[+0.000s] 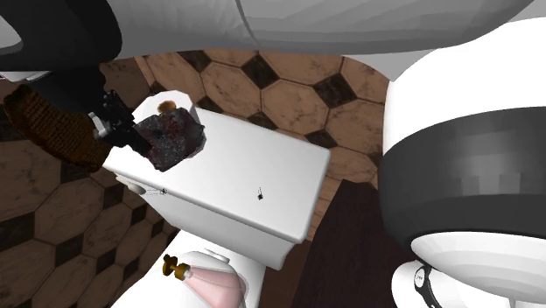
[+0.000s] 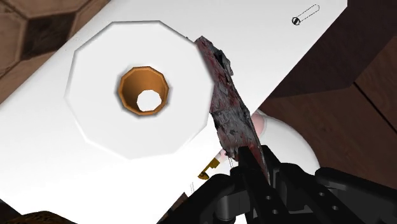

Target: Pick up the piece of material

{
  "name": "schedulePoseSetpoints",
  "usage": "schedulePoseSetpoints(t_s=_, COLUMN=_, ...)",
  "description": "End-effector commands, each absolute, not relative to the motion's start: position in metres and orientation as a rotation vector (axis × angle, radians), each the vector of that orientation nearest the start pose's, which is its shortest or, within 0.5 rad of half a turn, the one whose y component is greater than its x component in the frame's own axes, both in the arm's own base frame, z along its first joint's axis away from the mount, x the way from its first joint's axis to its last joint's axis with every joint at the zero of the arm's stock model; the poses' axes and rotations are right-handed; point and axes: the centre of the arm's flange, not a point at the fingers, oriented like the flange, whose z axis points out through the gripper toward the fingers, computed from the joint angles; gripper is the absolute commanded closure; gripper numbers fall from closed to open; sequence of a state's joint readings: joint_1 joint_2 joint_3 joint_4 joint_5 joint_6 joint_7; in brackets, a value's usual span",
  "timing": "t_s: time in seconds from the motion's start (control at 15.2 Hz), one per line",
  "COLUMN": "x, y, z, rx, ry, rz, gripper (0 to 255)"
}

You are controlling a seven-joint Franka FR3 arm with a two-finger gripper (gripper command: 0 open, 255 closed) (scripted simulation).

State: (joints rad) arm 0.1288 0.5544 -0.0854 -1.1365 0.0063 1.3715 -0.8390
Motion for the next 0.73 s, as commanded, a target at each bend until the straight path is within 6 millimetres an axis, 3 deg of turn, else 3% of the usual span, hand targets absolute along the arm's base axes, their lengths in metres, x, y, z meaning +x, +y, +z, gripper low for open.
schedulePoseSetpoints(t_s=0.0, x=0.675, y=0.045, z=0.476, rx=-2.727, ry=-1.297, rz=0.47, gripper=255)
schedulePoseSetpoints(t_s=0.53, x=0.675, y=0.045, z=0.518, rx=-2.727, ry=-1.297, rz=0.47, gripper=255)
schedulePoseSetpoints(t_s=0.66, x=0.675, y=0.045, z=0.519, rx=-2.727, ry=-1.297, rz=0.47, gripper=255)
